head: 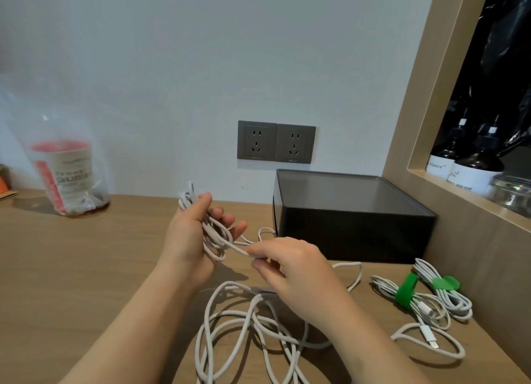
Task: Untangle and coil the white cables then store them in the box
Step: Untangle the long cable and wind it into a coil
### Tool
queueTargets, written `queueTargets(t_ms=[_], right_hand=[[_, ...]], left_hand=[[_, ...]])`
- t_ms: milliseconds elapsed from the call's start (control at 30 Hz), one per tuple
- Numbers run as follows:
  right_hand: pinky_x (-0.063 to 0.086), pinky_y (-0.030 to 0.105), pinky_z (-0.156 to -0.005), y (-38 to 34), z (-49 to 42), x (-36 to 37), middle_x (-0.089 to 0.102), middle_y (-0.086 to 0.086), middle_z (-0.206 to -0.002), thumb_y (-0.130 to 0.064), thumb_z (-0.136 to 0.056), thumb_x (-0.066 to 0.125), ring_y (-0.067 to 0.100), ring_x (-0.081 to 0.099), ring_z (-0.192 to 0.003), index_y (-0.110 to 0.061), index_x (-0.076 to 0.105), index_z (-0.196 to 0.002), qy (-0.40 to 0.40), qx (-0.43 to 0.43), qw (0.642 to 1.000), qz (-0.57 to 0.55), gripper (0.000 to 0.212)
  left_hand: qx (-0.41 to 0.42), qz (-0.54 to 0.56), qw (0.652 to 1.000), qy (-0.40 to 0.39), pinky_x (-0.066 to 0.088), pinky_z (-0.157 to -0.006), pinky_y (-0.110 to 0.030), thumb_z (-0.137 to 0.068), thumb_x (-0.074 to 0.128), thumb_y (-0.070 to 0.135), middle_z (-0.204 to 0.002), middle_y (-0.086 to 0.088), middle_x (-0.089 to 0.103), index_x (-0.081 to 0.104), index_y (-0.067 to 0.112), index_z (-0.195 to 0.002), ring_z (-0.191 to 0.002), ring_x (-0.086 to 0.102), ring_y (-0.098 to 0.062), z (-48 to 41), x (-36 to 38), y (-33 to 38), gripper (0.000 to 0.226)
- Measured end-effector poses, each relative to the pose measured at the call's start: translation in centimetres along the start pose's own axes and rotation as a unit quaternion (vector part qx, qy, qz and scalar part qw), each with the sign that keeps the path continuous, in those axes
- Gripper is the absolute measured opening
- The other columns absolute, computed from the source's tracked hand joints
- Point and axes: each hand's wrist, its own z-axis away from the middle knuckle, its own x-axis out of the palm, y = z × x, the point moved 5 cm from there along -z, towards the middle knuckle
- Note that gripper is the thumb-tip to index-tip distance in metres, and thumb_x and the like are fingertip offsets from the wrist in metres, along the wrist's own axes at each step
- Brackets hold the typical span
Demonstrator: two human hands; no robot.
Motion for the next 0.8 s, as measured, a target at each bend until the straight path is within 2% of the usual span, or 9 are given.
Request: queueTargets(t_ms=[67, 133, 233, 300, 400, 500, 600, 700, 800], right_hand=[[0.045, 0.023, -0.091, 0.9, 0.1, -0.4, 0.064, -0.011, -0.108, -0.024, -0.094, 0.05, 0.003, 0.054, -0.1, -0.028, 0.062, -0.117, 0.012, 0.029, 0.999, 0.01, 0.026], [0.048, 0.025, -0.086, 2.2, 0.3, -1.1, 0.063, -0.013, -0.102, -0.025, -0.094, 0.05, 0.002, 0.054, -0.094, -0.03, 0.062, -0.112, 0.029, 0.068, 0.997, 0.018, 0.022], [0.051, 0.027, -0.077, 3.8, 0.5, -2.1, 0.063, -0.016, -0.087, -0.027, -0.093, 0.052, 0.001, 0.057, -0.084, -0.038, 0.061, -0.101, 0.082, 0.13, 0.988, -0.03, 0.017], [0.051, 0.025, -0.068, 4.3, 0.6, -2.5, 0.06, -0.015, -0.073, -0.028, -0.093, 0.053, 0.002, 0.058, -0.073, -0.042, 0.057, -0.093, 0.112, 0.155, 0.98, -0.051, 0.014], [0.043, 0.018, -0.057, 4.7, 0.7, -3.0, 0.055, -0.015, -0.066, -0.033, -0.092, 0.054, 0.004, 0.055, -0.064, -0.037, 0.056, -0.089, 0.136, 0.178, 0.973, -0.051, 0.005], [0.039, 0.017, -0.054, 5.1, 0.8, -3.4, 0.056, -0.012, -0.067, -0.041, -0.09, 0.054, 0.006, 0.053, -0.063, -0.032, 0.06, -0.088, 0.152, 0.201, 0.967, -0.037, 0.011], [0.041, 0.019, -0.053, 5.3, 0.8, -3.7, 0.058, -0.008, -0.067, -0.044, -0.089, 0.052, 0.009, 0.054, -0.063, -0.029, 0.062, -0.086, 0.156, 0.214, 0.964, -0.033, 0.017], [0.044, 0.021, -0.055, 5.5, 0.8, -3.8, 0.058, -0.008, -0.067, -0.042, -0.09, 0.053, 0.01, 0.054, -0.064, -0.032, 0.06, -0.082, 0.134, 0.219, 0.966, -0.039, 0.015], [0.044, 0.021, -0.058, 5.3, 0.8, -3.6, 0.057, -0.01, -0.065, -0.042, -0.09, 0.053, 0.008, 0.054, -0.065, -0.036, 0.056, -0.075, 0.102, 0.212, 0.971, -0.041, 0.016]], left_hand=[[-0.033, 0.05, 0.998, 0.014, 0.055, -0.046, -0.029, -0.099, 0.044, 0.024, -0.046, 0.003, 0.049, 0.046, 0.011, -0.068, -0.04, 0.055, -0.008, 0.0, -0.3, 0.1, 0.033], [-0.051, 0.099, 0.994, 0.021, 0.051, -0.041, -0.022, -0.099, 0.042, 0.023, -0.046, 0.004, 0.049, 0.046, 0.013, -0.065, -0.039, 0.053, -0.007, 0.0, -0.5, 0.6, 0.036], [-0.069, 0.152, 0.986, 0.005, 0.042, -0.035, -0.016, -0.099, 0.04, 0.023, -0.048, 0.004, 0.048, 0.045, 0.013, -0.068, -0.039, 0.05, -0.005, -0.1, -0.5, 1.1, 0.033], [-0.066, 0.141, 0.988, 0.004, 0.039, -0.033, -0.014, -0.098, 0.041, 0.025, -0.048, 0.004, 0.046, 0.047, 0.013, -0.071, -0.037, 0.046, -0.005, 0.0, -0.4, 1.0, 0.03], [-0.034, 0.12, 0.992, 0.015, 0.032, -0.03, -0.012, -0.098, 0.042, 0.036, -0.046, 0.005, 0.042, 0.049, 0.016, -0.086, -0.031, 0.037, -0.004, 0.1, 0.0, 1.1, 0.024], [-0.016, 0.101, 0.994, 0.025, 0.025, -0.027, -0.011, -0.094, 0.04, 0.053, -0.042, 0.007, 0.032, 0.048, 0.021, -0.092, -0.027, 0.027, -0.002, 0.2, 0.1, 1.6, 0.033], [-0.019, 0.079, 0.996, 0.028, 0.021, -0.027, -0.01, -0.086, 0.034, 0.07, -0.042, 0.007, 0.027, 0.048, 0.02, -0.088, -0.027, 0.023, -0.003, 0.4, 0.0, 1.9, 0.051], [-0.02, 0.065, 0.997, 0.036, 0.02, -0.028, -0.009, -0.087, 0.036, 0.069, -0.041, 0.007, 0.024, 0.044, 0.02, -0.081, -0.025, 0.021, -0.003, 0.5, -0.2, 1.9, 0.05], [-0.006, 0.052, 0.998, 0.022, 0.023, -0.03, -0.01, -0.077, 0.057, 0.059, -0.042, 0.008, 0.025, 0.044, 0.02, -0.08, -0.026, 0.022, -0.002, 0.8, -0.1, 2.0, 0.041]])
